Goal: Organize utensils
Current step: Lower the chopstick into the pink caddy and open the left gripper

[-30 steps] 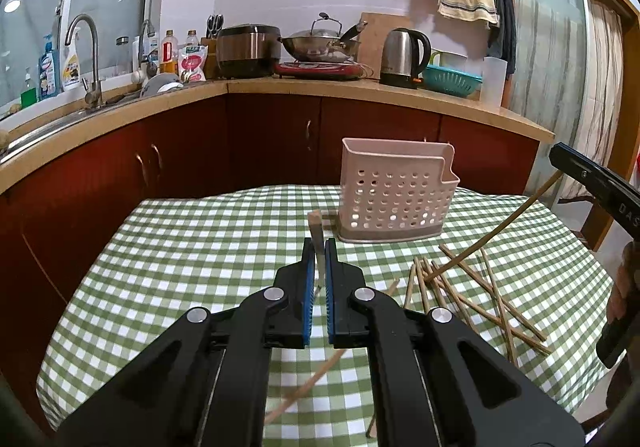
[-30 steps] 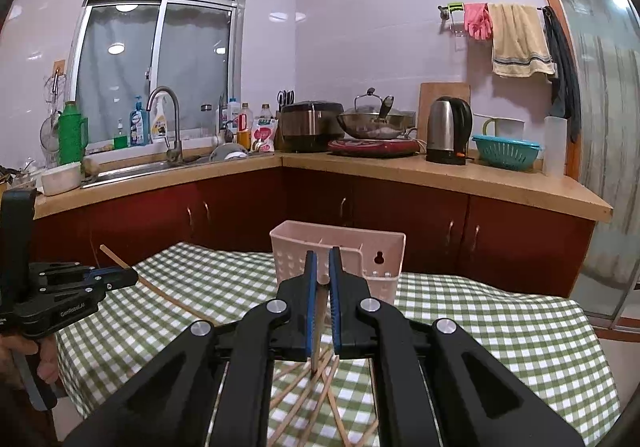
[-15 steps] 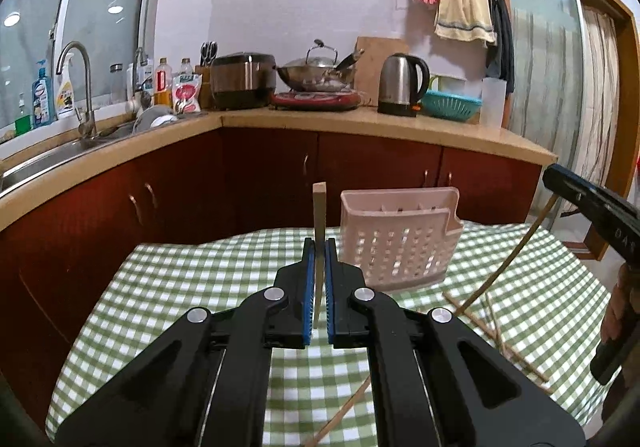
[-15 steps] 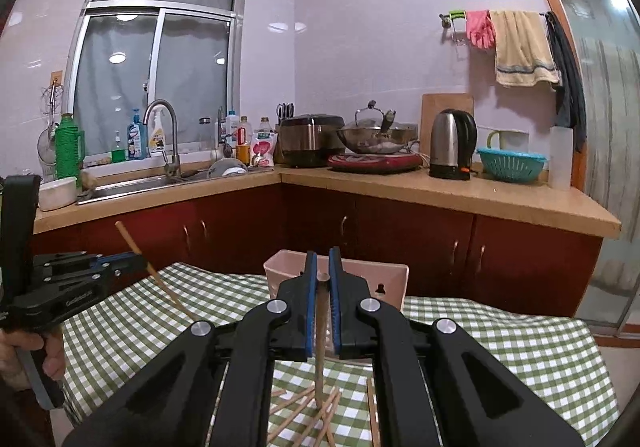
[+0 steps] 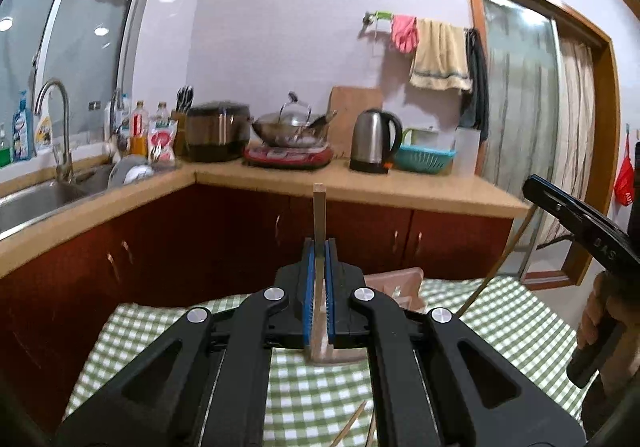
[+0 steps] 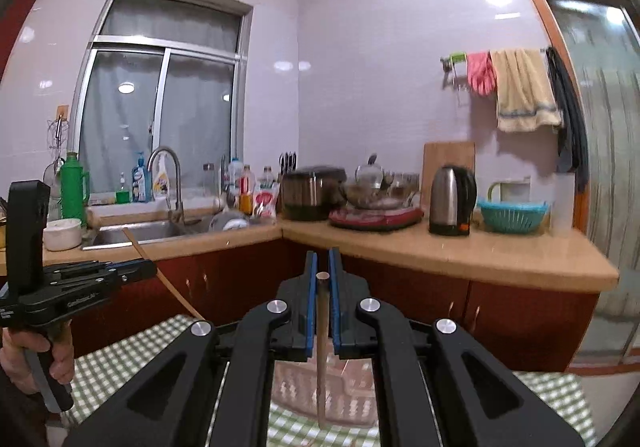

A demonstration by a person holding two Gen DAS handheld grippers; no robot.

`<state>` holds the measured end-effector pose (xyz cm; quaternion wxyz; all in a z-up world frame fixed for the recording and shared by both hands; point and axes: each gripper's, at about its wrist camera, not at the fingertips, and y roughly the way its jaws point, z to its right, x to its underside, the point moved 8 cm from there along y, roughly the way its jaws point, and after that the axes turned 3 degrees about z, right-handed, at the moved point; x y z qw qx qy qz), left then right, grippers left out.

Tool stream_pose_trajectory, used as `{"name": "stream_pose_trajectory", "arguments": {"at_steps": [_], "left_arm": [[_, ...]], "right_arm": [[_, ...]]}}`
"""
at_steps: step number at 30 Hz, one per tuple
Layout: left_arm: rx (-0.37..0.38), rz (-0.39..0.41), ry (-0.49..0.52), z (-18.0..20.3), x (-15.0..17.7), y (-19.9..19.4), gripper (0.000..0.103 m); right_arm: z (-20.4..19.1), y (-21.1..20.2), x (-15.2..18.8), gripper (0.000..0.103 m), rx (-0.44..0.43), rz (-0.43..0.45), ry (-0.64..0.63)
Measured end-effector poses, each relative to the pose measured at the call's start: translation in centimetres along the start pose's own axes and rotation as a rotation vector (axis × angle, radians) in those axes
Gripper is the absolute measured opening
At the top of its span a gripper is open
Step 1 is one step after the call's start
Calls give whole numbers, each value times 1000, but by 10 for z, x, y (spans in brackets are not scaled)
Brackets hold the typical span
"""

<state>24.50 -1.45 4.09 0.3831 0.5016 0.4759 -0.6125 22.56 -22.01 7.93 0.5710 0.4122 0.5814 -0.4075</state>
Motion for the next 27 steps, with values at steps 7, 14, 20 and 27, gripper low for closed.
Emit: {"name": "stream_pose_trajectory", "arguments": {"at_steps": [7,14,20,27], "left_arm": [[25,53,18,18,-28,23,5],[45,-21,8,23,-9,69,5],[45,-87,11,18,16,87,5],[40,-159,5,13,47,104,9]], "right_arm": [[19,28,-26,7,30,58,-22],[39,66,-14,7,54,66,-14],[48,90,6,7,61,42,-6],[57,109,54,7,54,-44,76]]}}
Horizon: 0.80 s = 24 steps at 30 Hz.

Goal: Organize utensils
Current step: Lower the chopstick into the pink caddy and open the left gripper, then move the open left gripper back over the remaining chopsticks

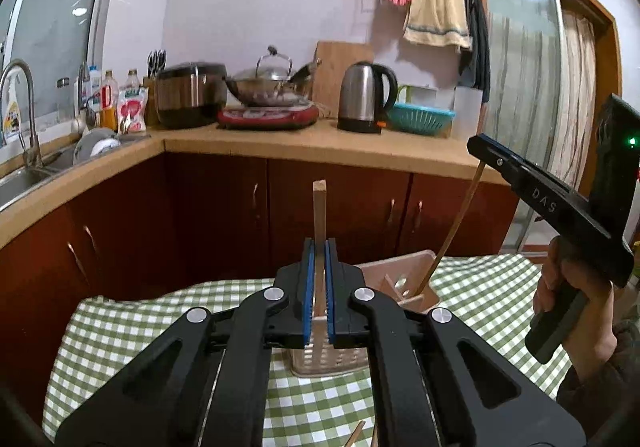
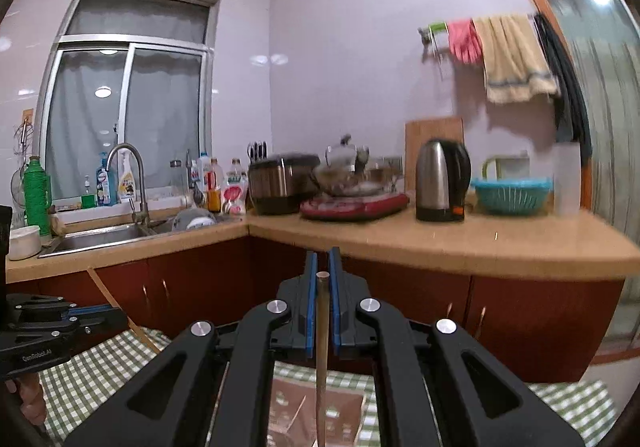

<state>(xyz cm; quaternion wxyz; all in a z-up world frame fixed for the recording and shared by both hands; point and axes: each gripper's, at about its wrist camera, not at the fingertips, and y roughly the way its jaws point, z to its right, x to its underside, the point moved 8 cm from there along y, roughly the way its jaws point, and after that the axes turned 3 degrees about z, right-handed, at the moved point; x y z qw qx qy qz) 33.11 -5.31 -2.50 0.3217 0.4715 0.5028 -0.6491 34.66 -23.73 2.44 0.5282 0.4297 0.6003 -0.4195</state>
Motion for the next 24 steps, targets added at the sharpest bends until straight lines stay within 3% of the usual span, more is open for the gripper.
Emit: {"name": "stream_pose_trajectory", "arguments": {"at_steps": [1,3,5,6,7,9,18,24], "left_arm": [[1,-11,-4,-1,3,3,13],[3,-38,-17,-3,11,9,36],[-11,-41,-23,-6,16,10,46],[-16,-40,-21,-7,18,9,48],[-22,-40,-17,-7,19,8,50],[-38,-29,-17,-10,20,1,59],[-97,1,-12,-17,39,-48,75],[-125,-24,-45,-24,73,-77,76]], "right_arm": [[1,2,7,7,7,-16,5],[3,4,17,7,11,-40,13],[4,4,22,20,13,-59,19],[4,2,24,37,18,-61,19],[4,-1,23,46,22,-58,18],[3,-10,22,47,34,-58,3],[10,-74,17,57,100,-56,-1],[5,-127,51,57,163,-98,-1]]}}
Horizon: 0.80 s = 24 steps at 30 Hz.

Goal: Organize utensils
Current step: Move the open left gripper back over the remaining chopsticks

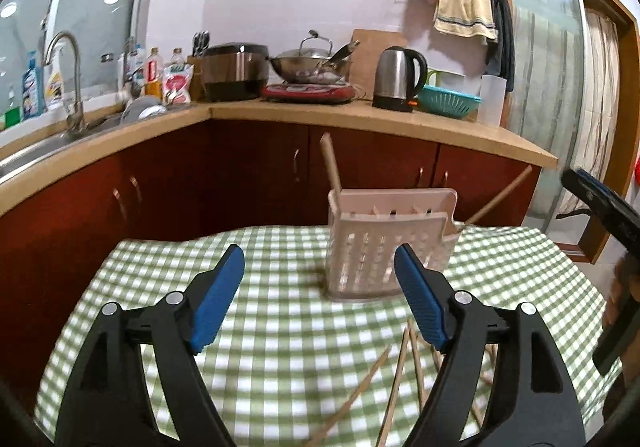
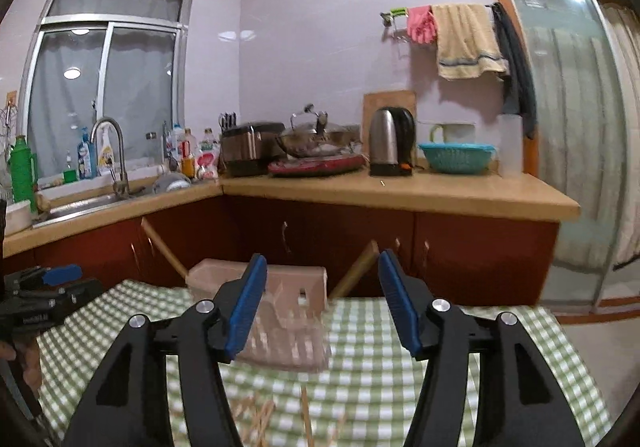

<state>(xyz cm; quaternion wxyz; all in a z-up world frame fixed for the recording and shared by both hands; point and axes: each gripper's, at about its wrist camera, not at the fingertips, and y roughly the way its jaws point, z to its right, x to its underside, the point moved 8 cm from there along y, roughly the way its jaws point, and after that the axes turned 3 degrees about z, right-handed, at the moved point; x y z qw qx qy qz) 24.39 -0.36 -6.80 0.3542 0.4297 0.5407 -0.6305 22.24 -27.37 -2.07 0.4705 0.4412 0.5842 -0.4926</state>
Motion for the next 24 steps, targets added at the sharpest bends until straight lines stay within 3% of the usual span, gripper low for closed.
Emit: {"name": "stream_pose_trajectory", "arguments": {"at_steps": [11,17,24], "left_arm": [[-96,-32,-17,-16,77,-40,75],[-124,-82,-29,-24,118,-52,75],[-135,-107,-29,-23,140,-60,75]], "right_arm": [[-19,-63,100,44,28,-122,19],[-35,-69,162,36,-11,-249,24],[-44,-62,208,31,-32,-370,-7]]}}
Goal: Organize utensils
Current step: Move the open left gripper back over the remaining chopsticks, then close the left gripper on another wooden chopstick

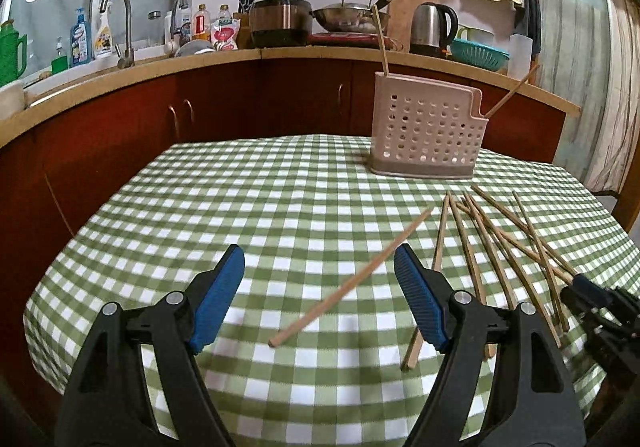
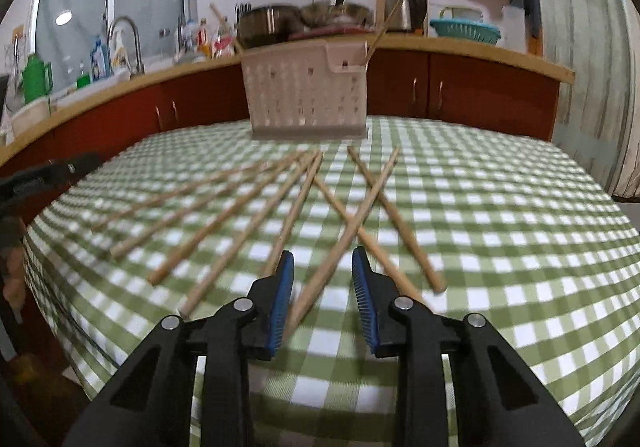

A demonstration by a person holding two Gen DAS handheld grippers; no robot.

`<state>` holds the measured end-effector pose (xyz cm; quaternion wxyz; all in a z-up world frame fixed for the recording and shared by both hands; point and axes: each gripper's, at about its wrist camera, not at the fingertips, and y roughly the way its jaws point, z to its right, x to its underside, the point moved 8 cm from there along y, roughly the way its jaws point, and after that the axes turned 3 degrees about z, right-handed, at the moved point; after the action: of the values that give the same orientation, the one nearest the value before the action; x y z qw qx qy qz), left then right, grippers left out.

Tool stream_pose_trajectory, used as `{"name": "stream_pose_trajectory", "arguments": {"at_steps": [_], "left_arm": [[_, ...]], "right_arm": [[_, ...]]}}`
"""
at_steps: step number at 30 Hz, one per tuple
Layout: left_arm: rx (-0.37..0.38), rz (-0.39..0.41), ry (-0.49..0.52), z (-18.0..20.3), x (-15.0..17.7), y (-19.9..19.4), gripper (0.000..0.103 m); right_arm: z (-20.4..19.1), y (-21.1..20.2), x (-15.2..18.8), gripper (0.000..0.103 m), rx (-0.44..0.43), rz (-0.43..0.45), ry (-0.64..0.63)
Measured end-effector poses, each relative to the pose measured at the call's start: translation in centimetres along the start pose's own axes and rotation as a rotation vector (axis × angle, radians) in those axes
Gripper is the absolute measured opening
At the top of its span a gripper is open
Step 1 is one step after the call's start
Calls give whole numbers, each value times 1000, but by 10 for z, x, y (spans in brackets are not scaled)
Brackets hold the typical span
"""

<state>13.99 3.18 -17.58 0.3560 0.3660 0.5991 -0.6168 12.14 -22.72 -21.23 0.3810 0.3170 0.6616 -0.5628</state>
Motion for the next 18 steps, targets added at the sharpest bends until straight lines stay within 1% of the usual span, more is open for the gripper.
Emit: {"name": "stream_pose_trajectory", "arguments": {"at_steps": [2,4,5,7,10,14,18], "left_arm": [[4,-6,2,3,3,0,75],[10,-13,12,7,6,1,75],[13,-14,15,9,7,0,75],[22,-19,20,13,9,1,75],[36,-27,29,20,13,2,75],[50,-41,41,28,19,3,72],[62,-59,60,35,27,6,62]], "right_arm": [[0,5,7,31,-7,-31,10],[2,5,9,30,-7,-37,13],[2,4,10,24,-6,-37,12],[7,2,11,16,-8,-39,29],[14,1,14,10,-14,-46,55],[15,-1,15,8,-14,-43,55],[15,-5,11,7,-5,-20,36]]}}
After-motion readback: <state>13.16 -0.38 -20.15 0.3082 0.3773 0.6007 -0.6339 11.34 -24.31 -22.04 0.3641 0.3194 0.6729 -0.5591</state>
